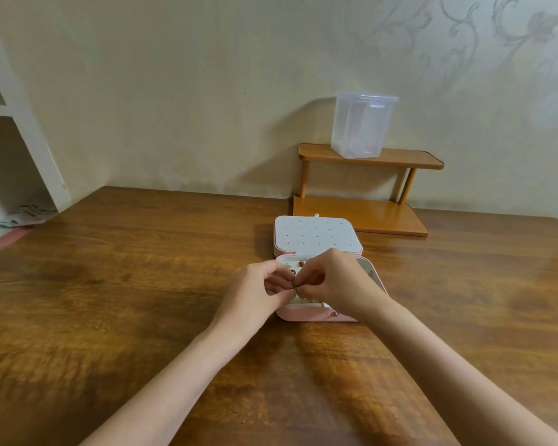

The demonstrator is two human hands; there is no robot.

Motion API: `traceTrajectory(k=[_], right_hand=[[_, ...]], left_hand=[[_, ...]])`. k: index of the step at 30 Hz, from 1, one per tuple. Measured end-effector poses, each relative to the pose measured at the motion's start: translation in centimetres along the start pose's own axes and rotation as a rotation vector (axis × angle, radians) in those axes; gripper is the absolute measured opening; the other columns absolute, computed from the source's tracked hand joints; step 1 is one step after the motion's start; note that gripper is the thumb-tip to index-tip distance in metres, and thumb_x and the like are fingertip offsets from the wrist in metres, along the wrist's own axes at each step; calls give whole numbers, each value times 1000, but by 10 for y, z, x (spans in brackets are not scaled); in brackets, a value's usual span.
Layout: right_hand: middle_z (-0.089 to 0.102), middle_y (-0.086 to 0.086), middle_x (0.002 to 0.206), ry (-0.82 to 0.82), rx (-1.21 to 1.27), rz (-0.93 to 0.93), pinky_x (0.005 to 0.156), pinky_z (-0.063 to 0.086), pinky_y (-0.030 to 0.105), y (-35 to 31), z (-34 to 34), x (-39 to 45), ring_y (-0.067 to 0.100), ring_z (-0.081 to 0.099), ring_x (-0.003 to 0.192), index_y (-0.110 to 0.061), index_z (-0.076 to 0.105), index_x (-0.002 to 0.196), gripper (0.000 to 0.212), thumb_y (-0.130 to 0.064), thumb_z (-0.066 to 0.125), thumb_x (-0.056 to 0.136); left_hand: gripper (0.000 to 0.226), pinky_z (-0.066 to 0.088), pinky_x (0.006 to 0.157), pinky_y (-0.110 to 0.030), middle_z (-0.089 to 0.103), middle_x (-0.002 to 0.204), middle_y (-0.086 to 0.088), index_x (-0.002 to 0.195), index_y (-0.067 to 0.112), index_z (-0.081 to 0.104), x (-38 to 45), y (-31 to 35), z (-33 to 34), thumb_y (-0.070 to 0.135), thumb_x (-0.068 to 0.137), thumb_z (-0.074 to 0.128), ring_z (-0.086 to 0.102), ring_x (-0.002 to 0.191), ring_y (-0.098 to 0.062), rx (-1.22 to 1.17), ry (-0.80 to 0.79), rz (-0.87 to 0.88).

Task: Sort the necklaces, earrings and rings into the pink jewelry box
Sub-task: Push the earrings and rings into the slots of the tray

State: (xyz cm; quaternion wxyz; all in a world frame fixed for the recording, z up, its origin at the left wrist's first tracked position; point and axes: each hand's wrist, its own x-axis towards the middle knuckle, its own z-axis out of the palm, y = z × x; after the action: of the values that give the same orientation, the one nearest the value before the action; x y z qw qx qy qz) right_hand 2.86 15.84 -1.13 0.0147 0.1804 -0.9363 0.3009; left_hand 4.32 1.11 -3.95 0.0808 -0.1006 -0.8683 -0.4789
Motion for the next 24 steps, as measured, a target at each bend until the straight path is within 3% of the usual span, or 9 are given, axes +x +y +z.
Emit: traceTrajectory(k=[3, 9, 14, 24], right_hand=[[73, 3, 88, -11, -28, 9, 51, 39, 3, -2, 2, -2, 1, 53, 61, -12, 75, 91, 16, -7, 65, 80], [72, 3, 91, -29, -58, 51, 55, 40, 7, -2, 6, -1, 4, 53, 64, -11, 75, 92, 14, -9, 65, 82], [69, 3, 89, -59, -60, 91, 51, 35, 8, -2, 8, 0, 4, 49, 62, -9, 74, 94, 15, -11, 64, 84], [69, 13, 86, -77, 15, 323, 55, 40, 24, -1, 19, 8, 14, 52, 66, -2, 73, 91, 19, -13, 61, 81]], left_hand=[[17, 46, 66, -3, 64, 80, 16, 94, 20, 71, -2, 0, -5, 10, 81, 69, 59, 73, 6, 124, 25, 56], [19, 36, 67, -4, 62, 99, 9, 99, 22, 73, -9, -3, -12, 15, 88, 59, 54, 87, -4, 334, -33, 131], [21, 38, 75, -15, 58, 104, 7, 102, 22, 72, -8, -4, -10, 16, 90, 56, 48, 90, -4, 391, -67, 123], [18, 34, 67, -13, 57, 100, 7, 98, 20, 72, -8, -2, -10, 15, 89, 57, 48, 81, -5, 396, -92, 122]])
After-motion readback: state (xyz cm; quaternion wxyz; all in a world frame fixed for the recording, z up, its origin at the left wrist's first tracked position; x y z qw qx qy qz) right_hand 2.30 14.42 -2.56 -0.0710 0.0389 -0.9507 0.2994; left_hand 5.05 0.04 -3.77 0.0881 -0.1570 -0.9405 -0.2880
